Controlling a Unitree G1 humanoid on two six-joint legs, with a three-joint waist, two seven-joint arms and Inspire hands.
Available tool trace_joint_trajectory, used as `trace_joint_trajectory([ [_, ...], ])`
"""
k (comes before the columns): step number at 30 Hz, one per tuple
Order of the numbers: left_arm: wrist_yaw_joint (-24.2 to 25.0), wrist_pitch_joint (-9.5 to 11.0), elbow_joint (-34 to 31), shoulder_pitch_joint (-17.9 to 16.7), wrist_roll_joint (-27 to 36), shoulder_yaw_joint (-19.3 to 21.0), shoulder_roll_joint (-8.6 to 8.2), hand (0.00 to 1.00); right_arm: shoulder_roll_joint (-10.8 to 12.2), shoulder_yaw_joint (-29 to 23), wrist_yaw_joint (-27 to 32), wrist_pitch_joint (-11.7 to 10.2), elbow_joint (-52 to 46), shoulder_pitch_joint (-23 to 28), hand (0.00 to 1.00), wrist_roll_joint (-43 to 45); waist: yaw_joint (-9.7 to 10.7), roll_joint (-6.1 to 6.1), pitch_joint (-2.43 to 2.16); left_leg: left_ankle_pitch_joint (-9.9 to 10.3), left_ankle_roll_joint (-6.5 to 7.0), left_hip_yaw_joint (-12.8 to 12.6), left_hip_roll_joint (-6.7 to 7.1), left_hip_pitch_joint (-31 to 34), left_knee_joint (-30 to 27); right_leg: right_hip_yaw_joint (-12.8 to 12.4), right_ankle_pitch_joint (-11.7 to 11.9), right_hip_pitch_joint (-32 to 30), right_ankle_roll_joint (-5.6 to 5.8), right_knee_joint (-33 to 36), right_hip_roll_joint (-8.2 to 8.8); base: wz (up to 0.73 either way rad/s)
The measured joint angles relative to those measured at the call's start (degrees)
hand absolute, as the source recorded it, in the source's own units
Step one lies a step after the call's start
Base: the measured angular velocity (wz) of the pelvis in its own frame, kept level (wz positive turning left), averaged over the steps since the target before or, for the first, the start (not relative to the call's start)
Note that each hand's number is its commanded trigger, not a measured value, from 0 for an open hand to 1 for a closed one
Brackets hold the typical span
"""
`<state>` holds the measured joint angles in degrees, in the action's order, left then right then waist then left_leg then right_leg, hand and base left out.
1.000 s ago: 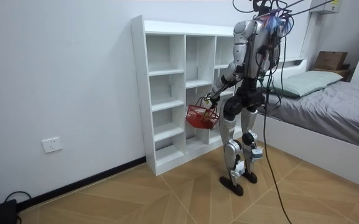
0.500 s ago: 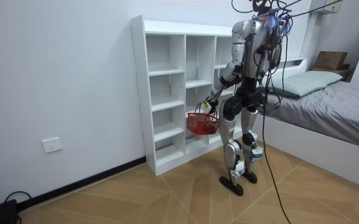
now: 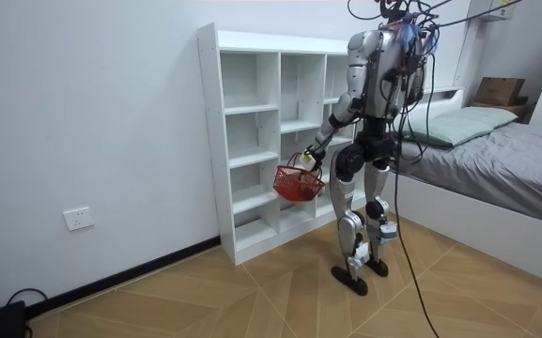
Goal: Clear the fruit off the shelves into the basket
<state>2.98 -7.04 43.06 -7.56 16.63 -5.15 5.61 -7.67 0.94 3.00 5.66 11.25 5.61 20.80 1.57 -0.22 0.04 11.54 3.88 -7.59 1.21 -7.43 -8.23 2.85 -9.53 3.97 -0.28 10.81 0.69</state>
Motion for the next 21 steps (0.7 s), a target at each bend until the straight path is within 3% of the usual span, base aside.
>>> trace_joint_trajectory([
  [10, -0.2, 0.1, 0.0, 0.0, 0.1, 0.1, 0.02, 1.0, 0.0, 0.1, 1.8, 0.0, 0.0, 0.0, 0.0, -2.6, -0.5, -0.2, 0.05, 0.1, -0.11, 0.1, -0.11, 0.0, 0.5, 0.2, 0.0, 0.0, 0.0, 0.0, -0.08, 0.0],
  [21, -0.2, 1.2, 2.8, -1.0, 0.1, 0.0, 0.03, 1.0, 0.0, 0.3, 4.4, -0.7, 5.6, -0.7, 0.0, -3.8, -2.0, -1.5, 0.34, 0.1, -0.11, 0.3, -0.09, 0.2, 0.6, 0.4, 0.0, 0.2, 0.0, -0.2, -0.16, 0.01],
])
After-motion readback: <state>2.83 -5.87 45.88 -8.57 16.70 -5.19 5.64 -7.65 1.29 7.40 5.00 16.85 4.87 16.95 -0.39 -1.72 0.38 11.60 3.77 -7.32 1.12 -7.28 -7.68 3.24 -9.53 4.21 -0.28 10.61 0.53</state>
